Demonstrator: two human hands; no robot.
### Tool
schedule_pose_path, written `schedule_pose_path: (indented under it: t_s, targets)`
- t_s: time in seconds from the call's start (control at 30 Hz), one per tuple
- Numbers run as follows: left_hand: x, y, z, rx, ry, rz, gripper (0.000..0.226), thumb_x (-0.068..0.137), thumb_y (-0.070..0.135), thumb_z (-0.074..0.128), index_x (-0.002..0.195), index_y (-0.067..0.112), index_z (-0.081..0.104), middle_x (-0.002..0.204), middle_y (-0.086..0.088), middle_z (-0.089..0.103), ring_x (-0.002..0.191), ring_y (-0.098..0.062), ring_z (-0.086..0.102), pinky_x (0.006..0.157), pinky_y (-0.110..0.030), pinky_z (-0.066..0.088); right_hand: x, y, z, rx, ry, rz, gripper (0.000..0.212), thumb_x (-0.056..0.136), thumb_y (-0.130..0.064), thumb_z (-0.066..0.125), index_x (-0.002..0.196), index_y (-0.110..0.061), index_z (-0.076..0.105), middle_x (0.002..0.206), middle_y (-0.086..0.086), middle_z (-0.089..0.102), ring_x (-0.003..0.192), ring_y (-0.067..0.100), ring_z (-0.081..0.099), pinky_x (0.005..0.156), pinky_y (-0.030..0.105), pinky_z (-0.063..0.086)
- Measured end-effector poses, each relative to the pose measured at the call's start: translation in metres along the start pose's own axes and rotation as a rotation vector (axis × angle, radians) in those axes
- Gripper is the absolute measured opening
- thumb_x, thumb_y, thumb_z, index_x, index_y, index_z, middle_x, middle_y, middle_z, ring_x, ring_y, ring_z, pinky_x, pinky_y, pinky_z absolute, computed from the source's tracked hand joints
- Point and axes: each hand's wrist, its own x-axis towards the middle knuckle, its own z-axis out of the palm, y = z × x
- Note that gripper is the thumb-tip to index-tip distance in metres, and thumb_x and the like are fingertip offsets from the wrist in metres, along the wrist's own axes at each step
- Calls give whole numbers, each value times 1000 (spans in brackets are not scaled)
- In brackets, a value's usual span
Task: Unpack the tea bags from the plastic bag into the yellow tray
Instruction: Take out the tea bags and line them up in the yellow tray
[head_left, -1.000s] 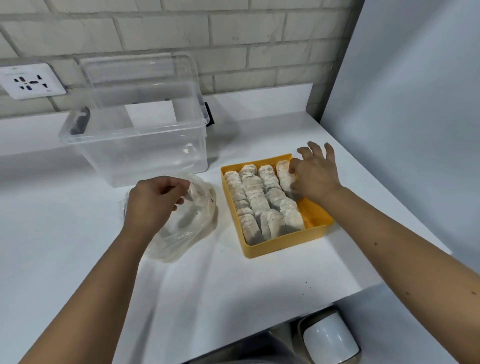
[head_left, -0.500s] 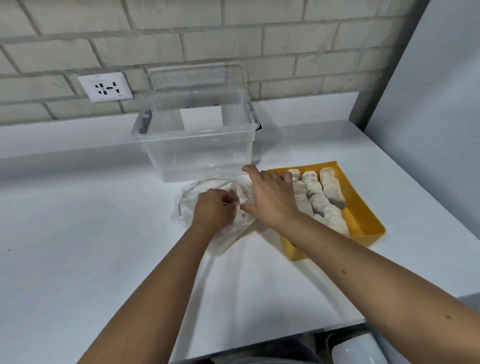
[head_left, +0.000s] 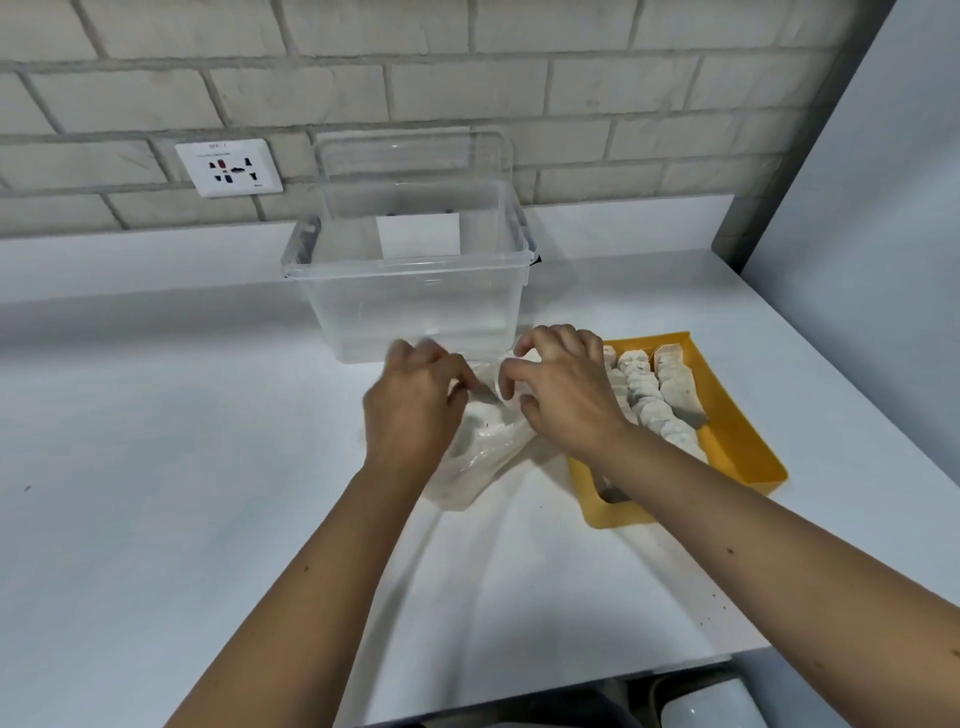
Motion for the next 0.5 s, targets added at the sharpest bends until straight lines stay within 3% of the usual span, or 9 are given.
schedule_pose_path:
  t_s: [0.07,0.13,0.17,0.27,0.4,0.5]
  targets:
    - [1,-14,3,169,92,55,18,73,19,80,88,30,77,112,-2,62,102,-32,53,76,-38,42,3,-4,-3,-22,-133,4,25,78,-16,69,91,-38,74,137,5,52,136,29,32,111,47,15]
    - [7,-25,9,216,-94,27,26,77,21,78,98,36,77,130,-6,57,113,-37,51,91,-44,39,9,-10,-3,-85,-330,8,27,89,-26,60,108,-42,71,156,5,31,148,29,9,118,53,0]
    - [12,-26,10,202,-196,5,29,83,20,73,105,39,75,132,-5,55,113,-34,53,91,-40,38,14,-13,-1,-140,-412,0,29,91,-30,57,116,-42,68,157,5,28,149,28,6,118,54,-4]
    - [20,-24,14,120,-333,-18,48,93,5,51,122,40,67,120,-2,56,104,-27,57,72,-31,37,25,-20,3,-274,-511,33,43,90,-28,56,132,-31,57,139,8,41,138,28,27,117,55,0]
    - [14,-28,6,56,-104,113,63,77,-14,52,122,29,69,105,-4,61,86,-28,58,54,-28,34,27,-19,-4,-233,-377,56,62,83,-13,57,141,-33,45,128,6,44,125,25,41,113,48,13]
    - [8,-34,5,27,-106,115,64,74,-14,53,119,28,70,106,-3,62,82,-28,60,52,-26,34,22,-17,-7,-255,-383,16,60,86,-14,54,139,-40,46,126,5,45,125,26,38,111,46,17]
